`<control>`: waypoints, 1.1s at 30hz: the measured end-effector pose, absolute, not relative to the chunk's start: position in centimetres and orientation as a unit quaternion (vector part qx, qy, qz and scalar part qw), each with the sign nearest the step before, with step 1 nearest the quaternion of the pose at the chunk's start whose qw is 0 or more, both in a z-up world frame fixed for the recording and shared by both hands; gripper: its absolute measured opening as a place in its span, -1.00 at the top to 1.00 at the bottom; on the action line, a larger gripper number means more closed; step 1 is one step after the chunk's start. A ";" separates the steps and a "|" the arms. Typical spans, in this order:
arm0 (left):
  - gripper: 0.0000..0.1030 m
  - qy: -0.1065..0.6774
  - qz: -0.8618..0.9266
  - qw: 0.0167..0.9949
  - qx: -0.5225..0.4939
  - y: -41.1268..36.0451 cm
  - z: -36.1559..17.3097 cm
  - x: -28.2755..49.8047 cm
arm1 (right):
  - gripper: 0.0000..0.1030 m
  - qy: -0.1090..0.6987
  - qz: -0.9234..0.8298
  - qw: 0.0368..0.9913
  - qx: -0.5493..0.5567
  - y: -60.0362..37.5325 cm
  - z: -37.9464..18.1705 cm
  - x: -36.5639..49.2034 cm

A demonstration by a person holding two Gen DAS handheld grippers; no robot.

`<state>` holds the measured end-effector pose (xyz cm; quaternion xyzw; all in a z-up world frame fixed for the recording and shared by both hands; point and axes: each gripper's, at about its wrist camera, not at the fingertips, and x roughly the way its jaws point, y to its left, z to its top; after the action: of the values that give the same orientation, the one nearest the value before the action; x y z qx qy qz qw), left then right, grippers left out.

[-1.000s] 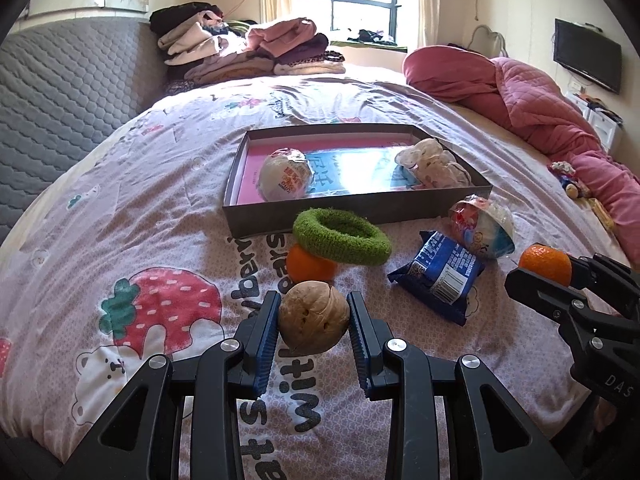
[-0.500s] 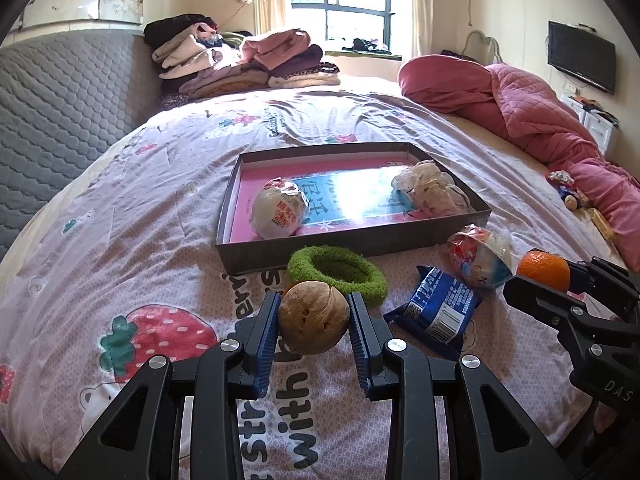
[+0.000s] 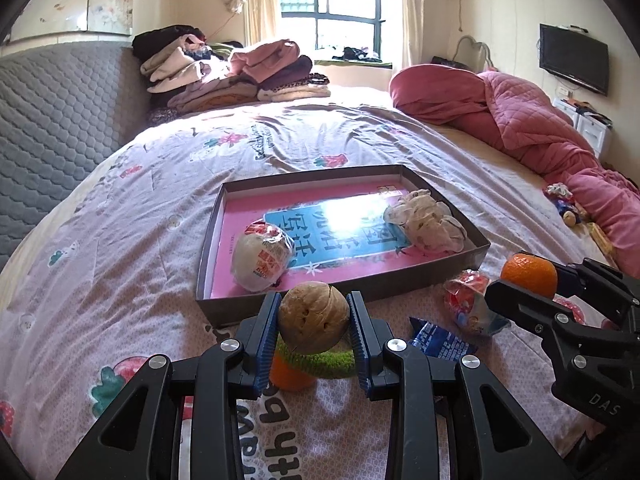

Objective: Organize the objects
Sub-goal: 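Carry the brown ball in left tool and tangerine in right tool over the tray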

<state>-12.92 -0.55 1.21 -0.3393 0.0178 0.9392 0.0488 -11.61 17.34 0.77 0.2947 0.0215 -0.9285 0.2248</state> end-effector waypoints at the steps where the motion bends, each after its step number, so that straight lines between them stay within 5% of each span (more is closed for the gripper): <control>1: 0.34 0.018 0.940 0.050 -0.338 -0.5 1.3 -13.2 | 0.22 0.022 -0.929 0.224 0.294 17.3 0.8 -11.9; 33: 0.34 0.024 0.940 0.047 -0.338 -0.9 1.1 -20.9 | 0.22 0.048 -0.933 0.199 0.295 15.9 0.2 -19.2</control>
<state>-20.88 -0.89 1.09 -0.3376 0.0241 0.9398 0.0468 -19.23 15.95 0.22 0.2949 0.0477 -0.9334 0.1986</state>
